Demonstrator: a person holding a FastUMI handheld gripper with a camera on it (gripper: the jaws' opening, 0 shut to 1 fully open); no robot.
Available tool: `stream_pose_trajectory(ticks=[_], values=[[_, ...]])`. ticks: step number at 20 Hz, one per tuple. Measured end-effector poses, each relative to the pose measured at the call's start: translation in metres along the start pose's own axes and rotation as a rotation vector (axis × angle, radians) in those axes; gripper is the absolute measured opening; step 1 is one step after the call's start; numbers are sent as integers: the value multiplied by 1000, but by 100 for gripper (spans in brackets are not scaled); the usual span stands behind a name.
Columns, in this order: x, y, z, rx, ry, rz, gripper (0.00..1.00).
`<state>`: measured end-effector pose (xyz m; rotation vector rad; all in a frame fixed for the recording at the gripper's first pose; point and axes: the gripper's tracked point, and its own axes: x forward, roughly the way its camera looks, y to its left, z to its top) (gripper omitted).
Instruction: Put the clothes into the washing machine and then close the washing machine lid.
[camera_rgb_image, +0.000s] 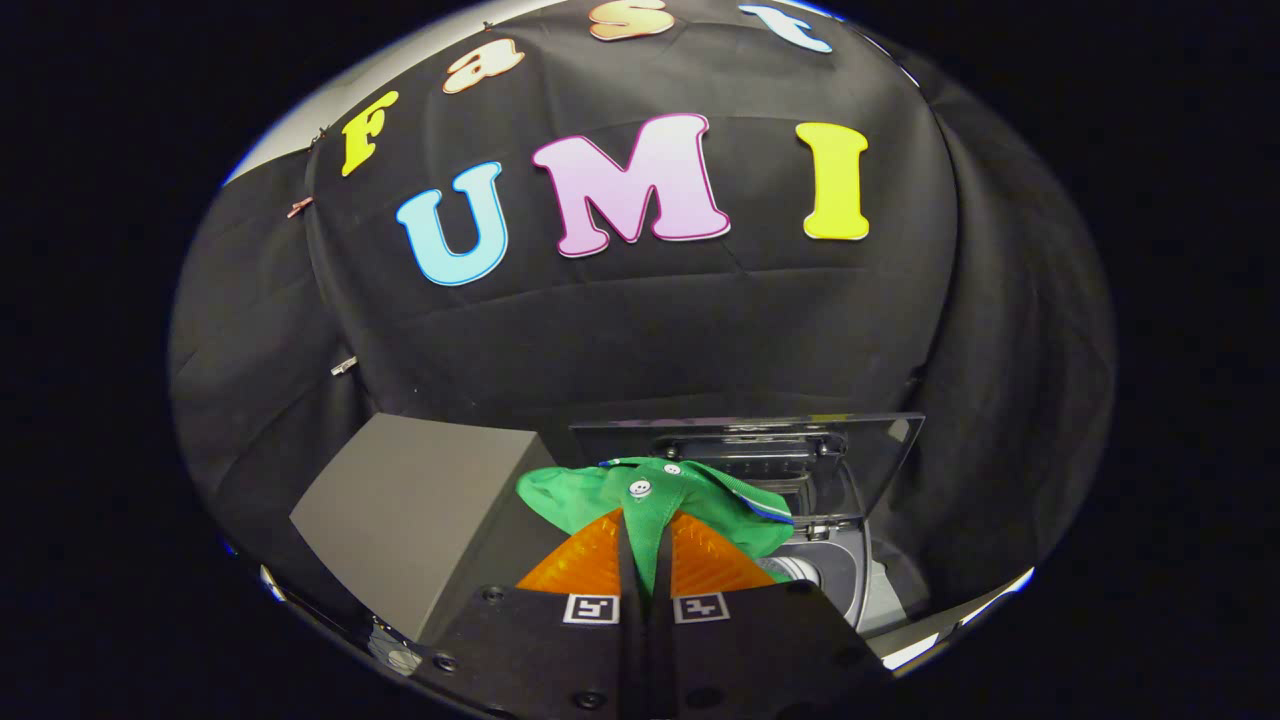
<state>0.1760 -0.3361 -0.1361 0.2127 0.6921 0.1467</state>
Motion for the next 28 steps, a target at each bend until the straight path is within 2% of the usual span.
stream_pose_trajectory(ticks=[7,14,18,24,28], values=[[27,-47,-19,-17,80,82,5],[23,-66,-14,6,85,125,5],[19,-74,-16,28,100,122,5],[43,-75,-59,49,188,113,5],[69,-88,-96,73,257,31,5]])
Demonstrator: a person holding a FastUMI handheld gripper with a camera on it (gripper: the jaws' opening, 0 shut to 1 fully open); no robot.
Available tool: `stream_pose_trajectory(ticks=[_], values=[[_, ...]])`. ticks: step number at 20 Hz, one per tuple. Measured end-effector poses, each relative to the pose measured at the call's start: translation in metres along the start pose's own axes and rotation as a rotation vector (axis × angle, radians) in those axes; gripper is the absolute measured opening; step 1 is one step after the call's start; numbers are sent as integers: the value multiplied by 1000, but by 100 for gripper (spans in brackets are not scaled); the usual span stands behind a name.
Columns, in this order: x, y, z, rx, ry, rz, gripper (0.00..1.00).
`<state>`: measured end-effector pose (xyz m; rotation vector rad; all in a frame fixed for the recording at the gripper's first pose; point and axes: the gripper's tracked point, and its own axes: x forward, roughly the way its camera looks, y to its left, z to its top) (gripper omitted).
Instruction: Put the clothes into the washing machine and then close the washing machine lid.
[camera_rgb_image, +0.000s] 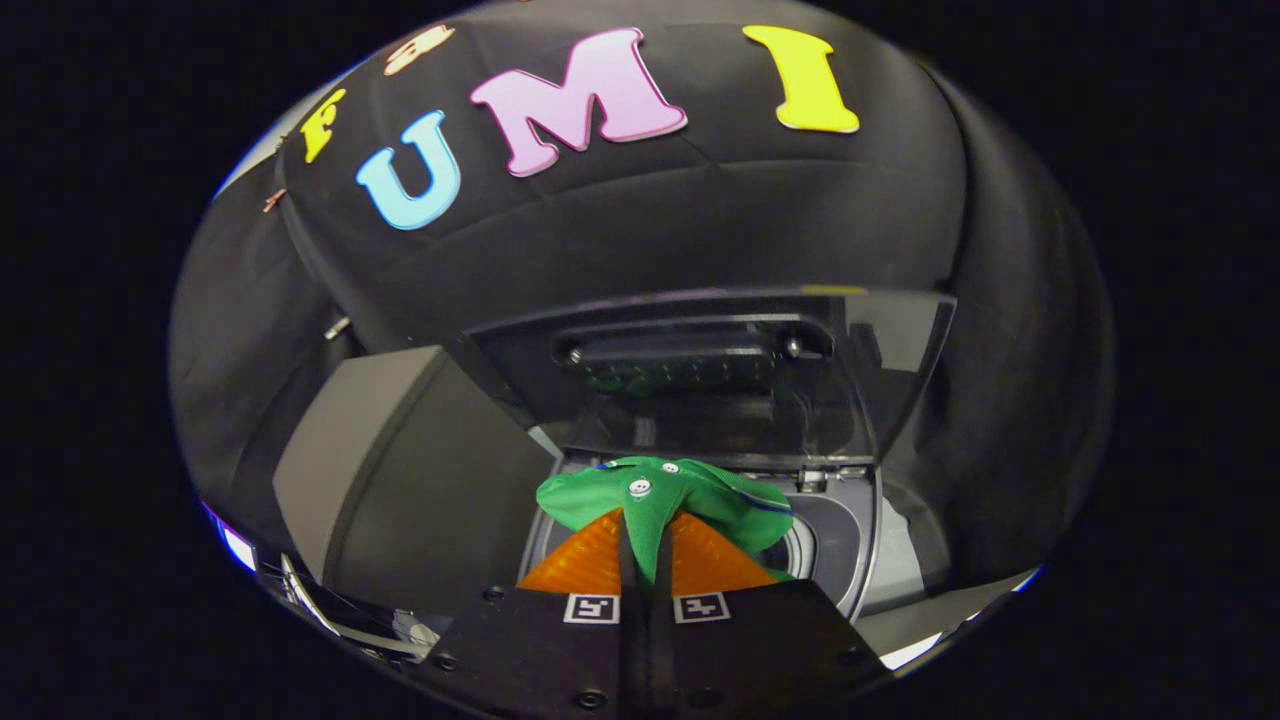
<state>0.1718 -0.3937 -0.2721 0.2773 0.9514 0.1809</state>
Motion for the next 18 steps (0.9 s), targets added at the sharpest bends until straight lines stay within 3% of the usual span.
stream_pose_trajectory(ticks=[6,18], values=[[49,-23,-57,26,107,-91,5],[99,-27,-109,-49,176,-141,5]])
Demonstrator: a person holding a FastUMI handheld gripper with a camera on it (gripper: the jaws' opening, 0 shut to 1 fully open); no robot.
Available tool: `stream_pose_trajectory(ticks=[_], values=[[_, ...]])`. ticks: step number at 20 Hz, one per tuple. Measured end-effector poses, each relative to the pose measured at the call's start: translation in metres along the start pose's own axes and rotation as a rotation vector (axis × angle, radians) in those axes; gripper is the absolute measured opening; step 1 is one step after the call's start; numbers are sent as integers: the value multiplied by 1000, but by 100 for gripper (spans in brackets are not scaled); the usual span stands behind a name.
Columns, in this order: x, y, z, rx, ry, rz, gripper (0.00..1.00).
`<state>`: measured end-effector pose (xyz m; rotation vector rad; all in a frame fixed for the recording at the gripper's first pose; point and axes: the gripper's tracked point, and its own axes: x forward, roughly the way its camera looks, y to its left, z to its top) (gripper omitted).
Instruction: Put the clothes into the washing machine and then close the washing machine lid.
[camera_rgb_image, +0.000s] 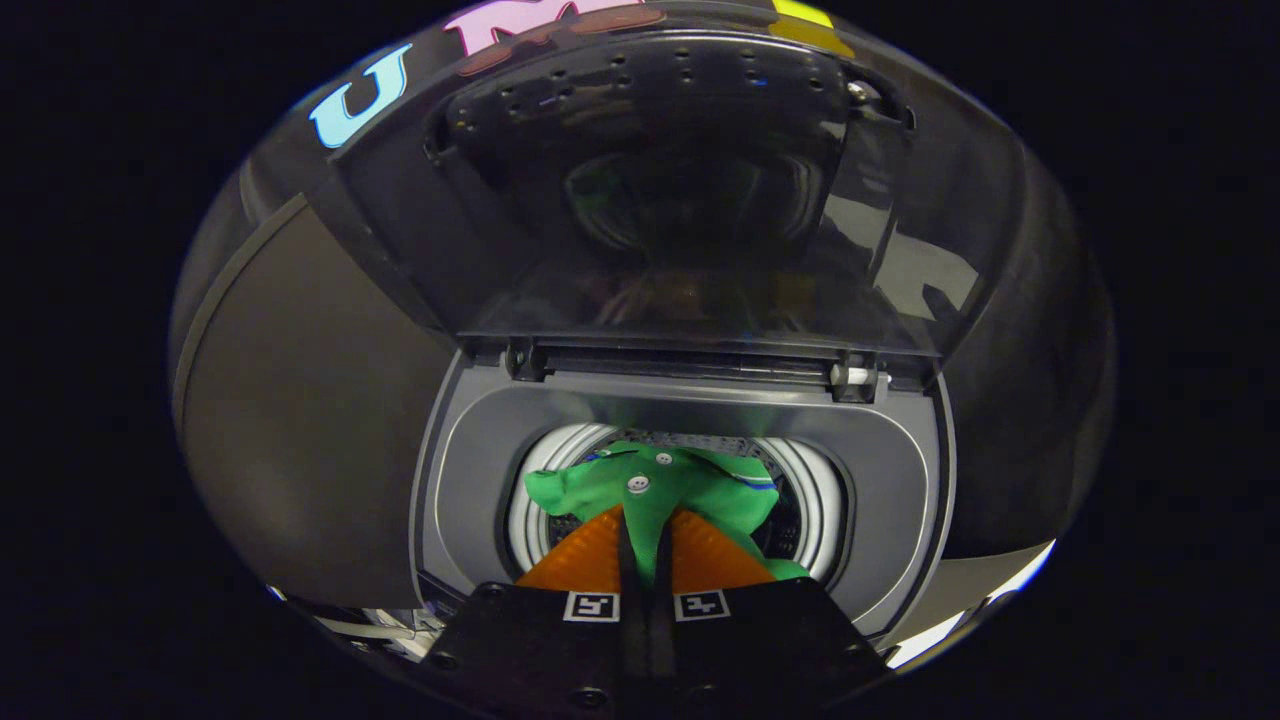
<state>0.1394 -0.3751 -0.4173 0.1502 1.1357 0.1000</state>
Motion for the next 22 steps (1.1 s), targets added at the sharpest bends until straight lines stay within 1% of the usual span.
stream_pose_trajectory(ticks=[5,8,10,11,12,13,16,19,22], values=[[11,0,-4,10,28,-49,5],[12,0,-5,48,22,-45,5],[15,3,-7,110,22,-16,9],[13,6,-8,160,29,13,18],[3,6,2,206,15,15,34],[5,5,6,224,-5,12,50],[5,2,20,204,-69,-5,99],[4,4,24,177,-96,-25,99],[1,4,19,169,-74,-42,99]])
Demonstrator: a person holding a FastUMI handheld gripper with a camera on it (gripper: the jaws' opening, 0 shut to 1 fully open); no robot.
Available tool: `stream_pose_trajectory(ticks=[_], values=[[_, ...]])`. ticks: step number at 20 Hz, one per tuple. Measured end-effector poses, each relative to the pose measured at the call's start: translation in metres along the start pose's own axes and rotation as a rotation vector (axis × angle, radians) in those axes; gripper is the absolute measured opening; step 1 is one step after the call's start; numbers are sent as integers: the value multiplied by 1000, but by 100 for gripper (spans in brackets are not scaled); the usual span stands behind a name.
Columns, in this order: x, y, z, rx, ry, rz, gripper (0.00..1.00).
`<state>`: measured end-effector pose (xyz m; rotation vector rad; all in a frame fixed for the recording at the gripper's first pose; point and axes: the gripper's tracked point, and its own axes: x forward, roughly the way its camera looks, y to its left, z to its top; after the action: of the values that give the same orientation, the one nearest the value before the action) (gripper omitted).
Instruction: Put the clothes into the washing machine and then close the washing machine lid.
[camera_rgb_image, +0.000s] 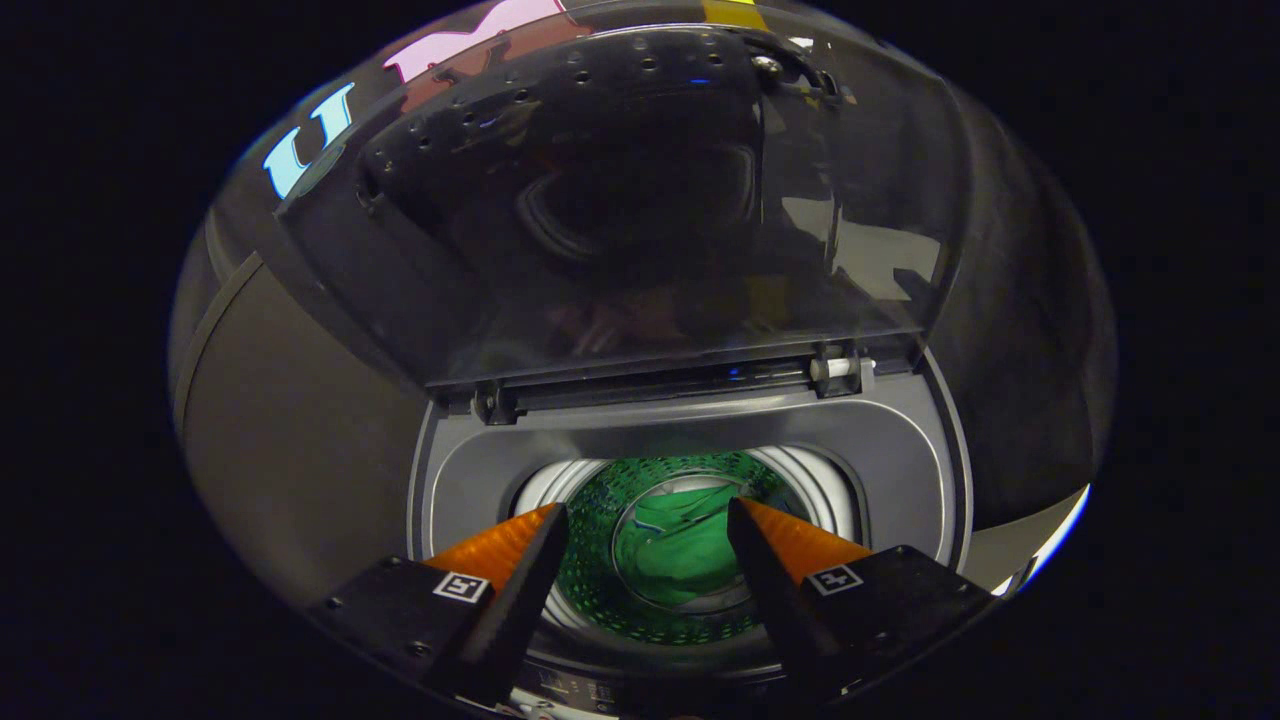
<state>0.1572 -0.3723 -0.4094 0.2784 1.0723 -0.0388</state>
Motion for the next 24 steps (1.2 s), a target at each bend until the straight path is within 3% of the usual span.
stream_pose_trajectory(ticks=[3,9,15,17,22,24], values=[[-7,-2,11,-6,-23,-29,99],[-68,15,67,-34,-238,-25,99],[-148,28,189,-61,-638,-15,99],[-161,42,229,-95,-712,3,98],[-99,41,244,-152,-526,-49,99],[-95,41,240,-160,-527,-48,100]])
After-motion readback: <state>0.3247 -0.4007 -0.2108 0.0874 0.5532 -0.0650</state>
